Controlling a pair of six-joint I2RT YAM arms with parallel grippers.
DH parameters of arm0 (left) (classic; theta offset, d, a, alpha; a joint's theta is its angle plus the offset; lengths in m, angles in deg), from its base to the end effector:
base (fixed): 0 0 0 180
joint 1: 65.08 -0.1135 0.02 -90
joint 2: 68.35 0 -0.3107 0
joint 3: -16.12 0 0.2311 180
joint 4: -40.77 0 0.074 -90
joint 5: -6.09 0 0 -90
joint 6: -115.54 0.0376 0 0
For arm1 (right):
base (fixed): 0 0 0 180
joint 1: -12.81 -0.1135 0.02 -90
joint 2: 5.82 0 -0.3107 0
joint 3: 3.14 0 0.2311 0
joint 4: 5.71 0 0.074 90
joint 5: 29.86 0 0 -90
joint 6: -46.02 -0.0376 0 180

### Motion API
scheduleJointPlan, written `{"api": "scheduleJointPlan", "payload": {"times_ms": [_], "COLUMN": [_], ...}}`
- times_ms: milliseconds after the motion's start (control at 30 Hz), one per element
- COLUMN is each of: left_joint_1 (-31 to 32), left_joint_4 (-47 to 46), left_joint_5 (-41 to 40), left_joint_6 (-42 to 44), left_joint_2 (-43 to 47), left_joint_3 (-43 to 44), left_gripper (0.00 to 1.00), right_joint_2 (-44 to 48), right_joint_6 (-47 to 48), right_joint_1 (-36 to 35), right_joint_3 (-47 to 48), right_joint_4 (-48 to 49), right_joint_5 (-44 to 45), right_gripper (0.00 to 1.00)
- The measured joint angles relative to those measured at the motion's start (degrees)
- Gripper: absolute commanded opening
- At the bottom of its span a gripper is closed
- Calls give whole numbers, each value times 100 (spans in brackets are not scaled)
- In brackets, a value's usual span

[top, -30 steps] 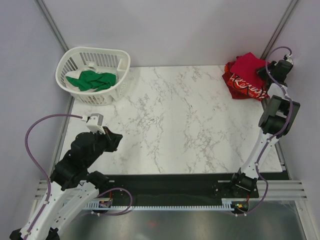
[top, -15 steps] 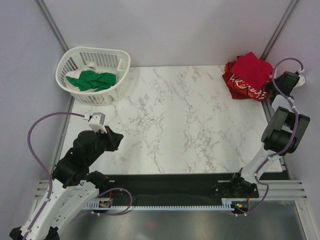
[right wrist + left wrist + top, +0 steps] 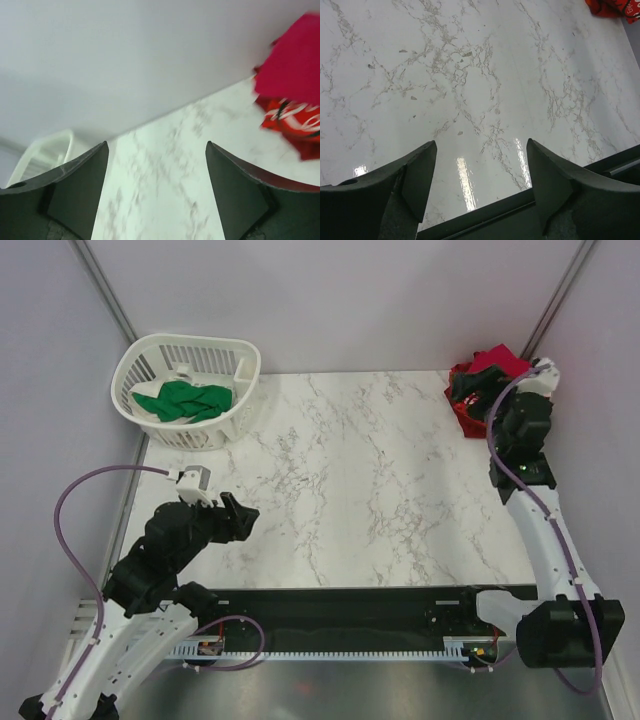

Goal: Fold and stack the t-shirts
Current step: Neatly place the folded tshirt to the corner

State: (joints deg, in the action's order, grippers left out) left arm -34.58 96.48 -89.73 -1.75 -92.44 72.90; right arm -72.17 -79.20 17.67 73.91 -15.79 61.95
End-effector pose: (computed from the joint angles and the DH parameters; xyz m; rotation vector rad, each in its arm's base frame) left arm 0.0307 -0.0137 0.3216 -0.0113 2.0128 -0.5536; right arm 0.2331 -0.0210 0.4422 0.5627 1.4693 0.3924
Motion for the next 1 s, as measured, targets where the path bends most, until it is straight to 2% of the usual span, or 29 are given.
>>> {"api": "scheduleJointPlan", "payload": {"times_ms": [100,233,367,533,667,833,1000], "left_joint_1": [0,0,0,-2,-101,-498,-1274], "left_joint_4": [-2,-118,-780,-2413,-3392,-4087,-4288], "left_joint_5": [-4,-85,-481,-1165,-1405,-1510,-1447], "left_joint_6": [2,136,568,1526,2153,2544,2109], "left_joint_2": [13,-236,-896,-2149,-3425,-4566,-4948], "left_joint_3": [0,33,157,376,887,1471,1480], "left_gripper": [82,82,95,100,100,100,100], "right_joint_2": [313,446,1357,2643,3064,2970,2586], "right_joint_6": [59,243,332,404,560,634,610], "right_joint_1": [-850,-1735,-2463,-2577,-2577,-2577,-2577], "right_joint_3": [-599,-1235,-2181,-2710,-2693,-2514,-2356], "right_joint_4": [-107,-741,-1375,-2044,-2492,-2962,-3095], "right_joint_5": [-479,-721,-855,-793,-531,-168,28], "right_gripper": [90,92,96,98,98,98,98]}}
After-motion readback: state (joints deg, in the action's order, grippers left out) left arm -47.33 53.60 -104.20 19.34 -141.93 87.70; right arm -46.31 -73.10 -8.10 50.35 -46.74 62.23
